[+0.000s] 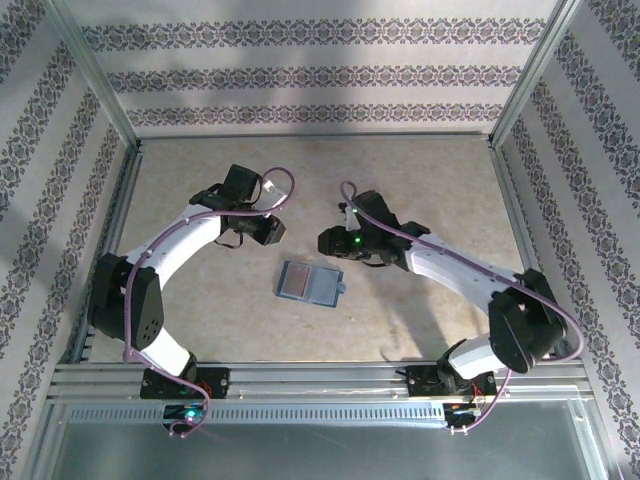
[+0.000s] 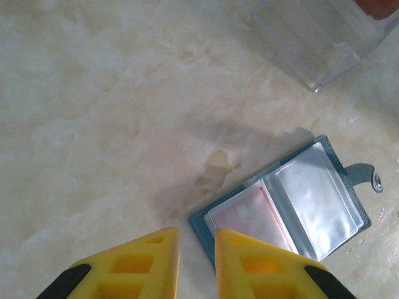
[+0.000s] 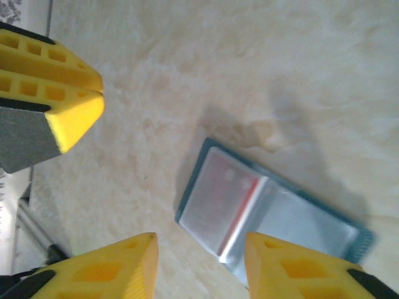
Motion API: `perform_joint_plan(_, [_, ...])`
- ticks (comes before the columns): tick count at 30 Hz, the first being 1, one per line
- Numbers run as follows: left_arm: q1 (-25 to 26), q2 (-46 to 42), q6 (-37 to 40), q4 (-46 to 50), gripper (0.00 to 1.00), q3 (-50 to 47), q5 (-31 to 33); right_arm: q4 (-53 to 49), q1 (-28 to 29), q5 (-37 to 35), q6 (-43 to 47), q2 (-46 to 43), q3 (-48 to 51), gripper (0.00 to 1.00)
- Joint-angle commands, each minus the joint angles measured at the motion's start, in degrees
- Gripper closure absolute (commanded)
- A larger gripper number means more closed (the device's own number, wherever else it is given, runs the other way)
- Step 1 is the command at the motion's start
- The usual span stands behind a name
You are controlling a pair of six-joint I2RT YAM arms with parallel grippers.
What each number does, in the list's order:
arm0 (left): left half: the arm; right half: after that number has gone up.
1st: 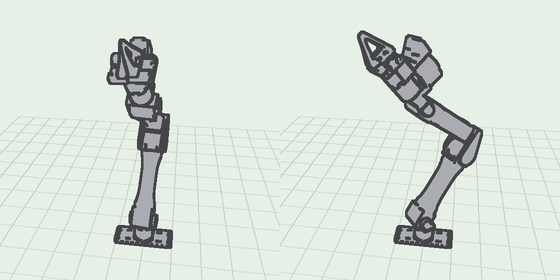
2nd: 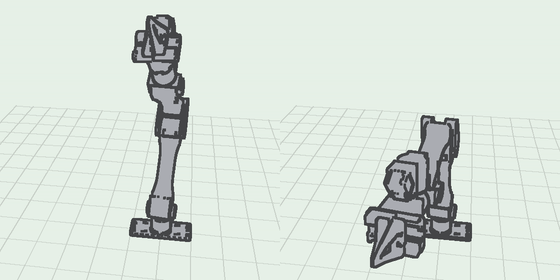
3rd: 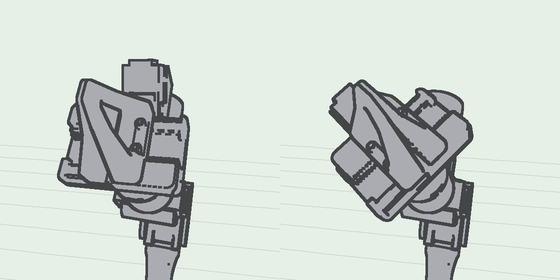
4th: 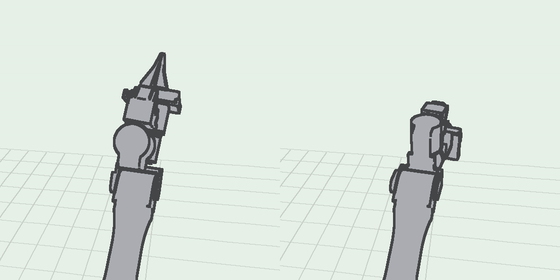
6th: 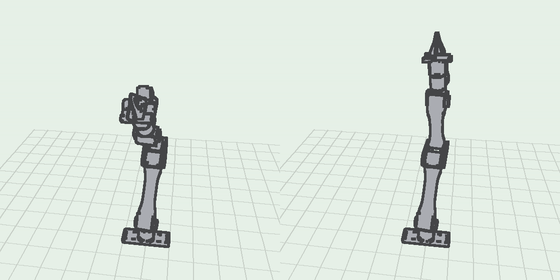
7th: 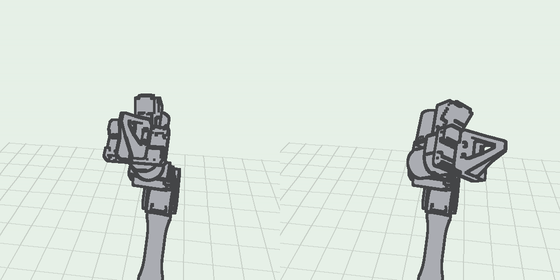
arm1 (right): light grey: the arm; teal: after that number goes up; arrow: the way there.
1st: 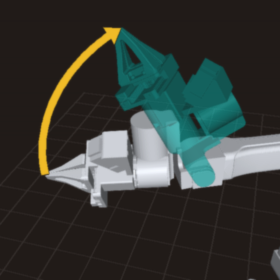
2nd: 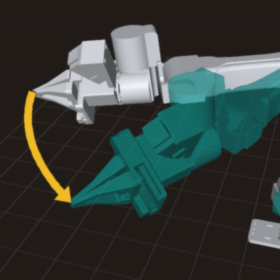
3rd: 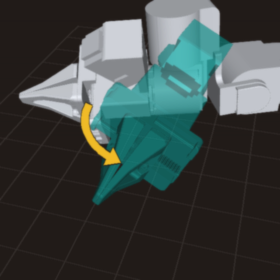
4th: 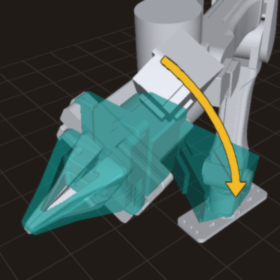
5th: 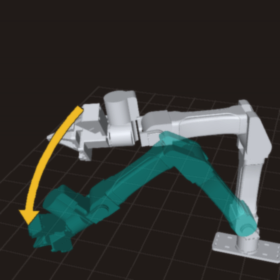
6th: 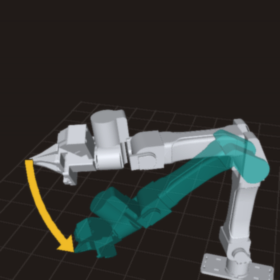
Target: Put the credit cards into the card holder
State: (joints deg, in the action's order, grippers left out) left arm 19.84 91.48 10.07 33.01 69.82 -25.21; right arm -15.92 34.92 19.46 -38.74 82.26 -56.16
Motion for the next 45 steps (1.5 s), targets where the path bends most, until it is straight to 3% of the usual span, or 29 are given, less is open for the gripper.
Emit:
perform_joint_plan(1, [0.74, -1.09, -0.02, -3.34, 0.78, 2.34, -1.11, -9.65, -1.95, -6.55, 4.84, -4.43, -0.43, 0.51])
perform_joint_plan(4, [1.99, -0.2, -0.11, -4.72, 0.79, 3.88, -1.09, -13.41, -4.33, -8.57, 6.33, -8.02, -0.09, 0.47])
perform_joint_plan(7, [3.35, 1.6, -1.48, -5.65, 0.8, 5.79, -1.57, -17.04, -5.83, -11.64, 8.27, -11.35, 0.12, 0.34])
perform_joint_plan(16, [9.89, 7.22, -3.65, -8.14, 0.82, 11.2, -1.9, -24.02, -12.11, -14.93, 13.56, -16.51, -0.82, 0.18])
perform_joint_plan(22, [13.96, 11.55, -5.11, -8.04, 0.86, 15.59, -2.41, -24.68, -16.54, -14.37, 15.78, -16.88, -0.64, 0.17])
perform_joint_plan(26, [15.73, 15.66, -7.0, -7.61, 1.0, 19.38, -4.08, -24.71, -18.78, -14.09, 17.37, -15.41, -1.76, 0.17])
perform_joint_plan(45, [19.8, 31.97, -12.18, -5.09, 1.0, 33.1, -8.47, -21.54, -25.06, -12.78, 23.53, -0.74, -8.6, 0.19])
